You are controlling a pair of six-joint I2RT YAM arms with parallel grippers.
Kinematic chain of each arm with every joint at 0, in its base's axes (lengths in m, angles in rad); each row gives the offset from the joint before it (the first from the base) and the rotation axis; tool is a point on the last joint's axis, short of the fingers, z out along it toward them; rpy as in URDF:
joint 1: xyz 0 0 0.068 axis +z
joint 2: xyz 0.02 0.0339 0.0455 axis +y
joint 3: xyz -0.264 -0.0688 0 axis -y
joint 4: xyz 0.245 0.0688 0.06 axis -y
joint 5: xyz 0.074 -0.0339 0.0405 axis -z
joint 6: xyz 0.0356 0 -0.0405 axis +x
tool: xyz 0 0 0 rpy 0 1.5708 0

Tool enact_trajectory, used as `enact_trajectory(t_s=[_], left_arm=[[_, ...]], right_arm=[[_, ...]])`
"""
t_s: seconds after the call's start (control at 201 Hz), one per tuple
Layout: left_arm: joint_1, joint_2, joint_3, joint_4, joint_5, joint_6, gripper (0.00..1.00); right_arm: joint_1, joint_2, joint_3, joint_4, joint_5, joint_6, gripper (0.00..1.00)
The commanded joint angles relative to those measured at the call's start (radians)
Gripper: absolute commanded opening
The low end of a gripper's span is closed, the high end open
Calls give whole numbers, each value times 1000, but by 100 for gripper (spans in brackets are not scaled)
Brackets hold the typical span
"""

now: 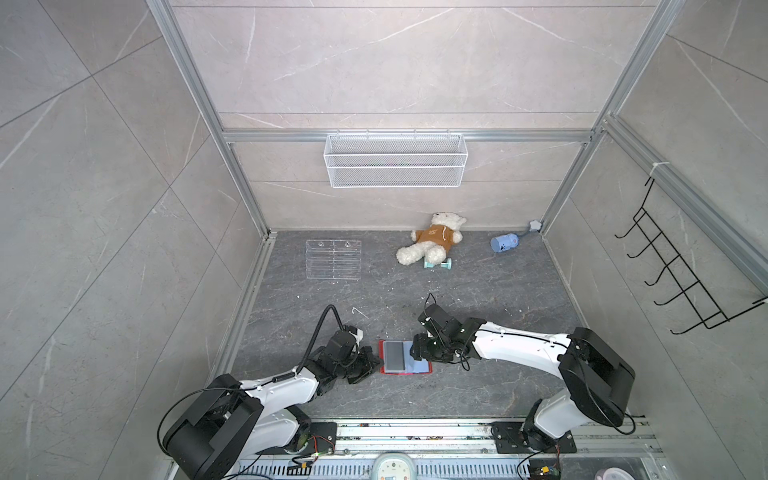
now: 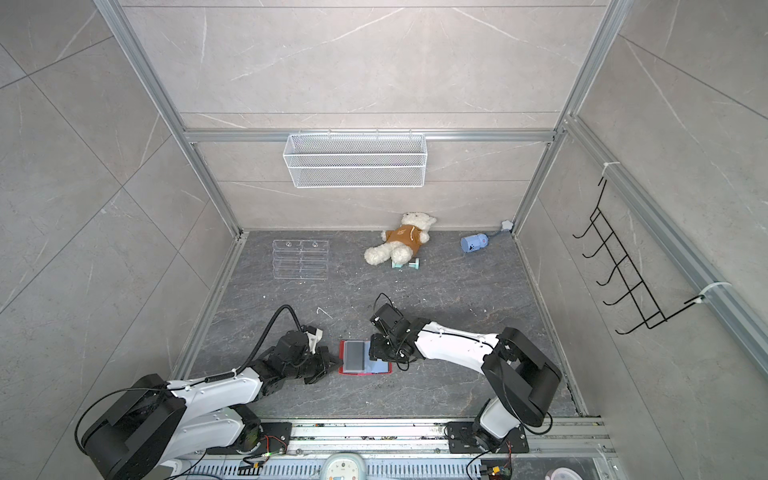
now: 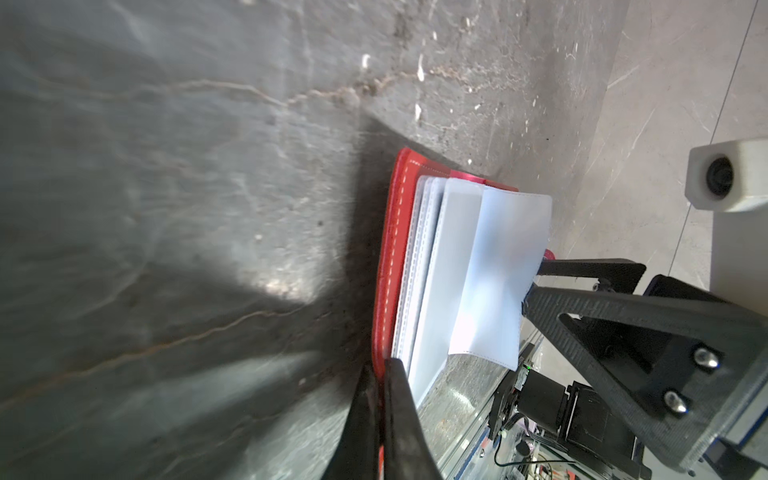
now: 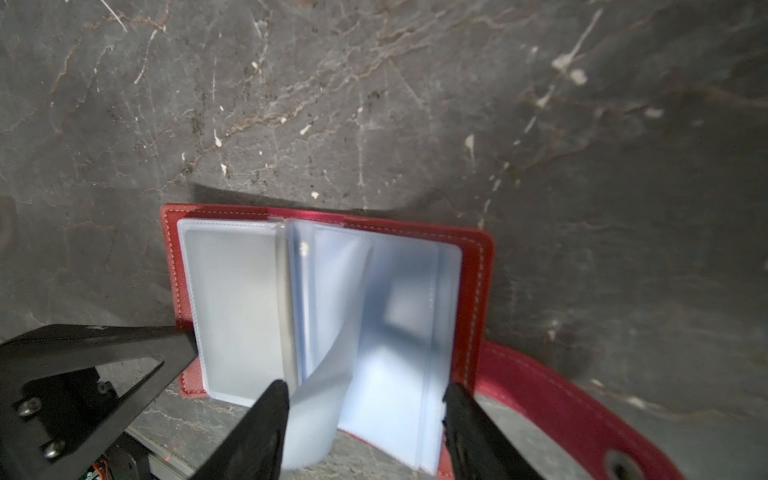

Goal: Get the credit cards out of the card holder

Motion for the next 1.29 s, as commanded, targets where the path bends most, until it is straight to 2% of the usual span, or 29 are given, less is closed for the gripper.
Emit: enact_trajectory(t_s=[0.0,0.209,0.338,0.398,0.493,0.771,0.846,0.981,1.289], left_arm=[[-12,-2,20,29,-27,11,0],[-22,-5,13,29,-36,5,0],[-26,-10,15,30,-36,0,0],[-27,-18,15,27,-40,-4,6],[-29,-33,13,18,-50,-7,10],[-31,-31,19,16,-52,-10,18],[-33,-32,22,16,-52,-10,14],[-33,-37,24,17,-47,-8,0],[-36,-56,18,16,-46,-6,0]], right_arm=[[-11,-46,-19,-48,42,16,62],[-15,-117,4,-153,136,7,69],[-15,-152,20,-158,128,-20,71],[-15,-160,31,-162,121,-30,72],[-11,-175,43,-154,108,-41,73],[63,-104,144,-170,99,-86,95],[80,-61,179,-184,103,-91,97],[109,13,230,-196,102,-95,98],[153,137,313,-233,112,-98,99]])
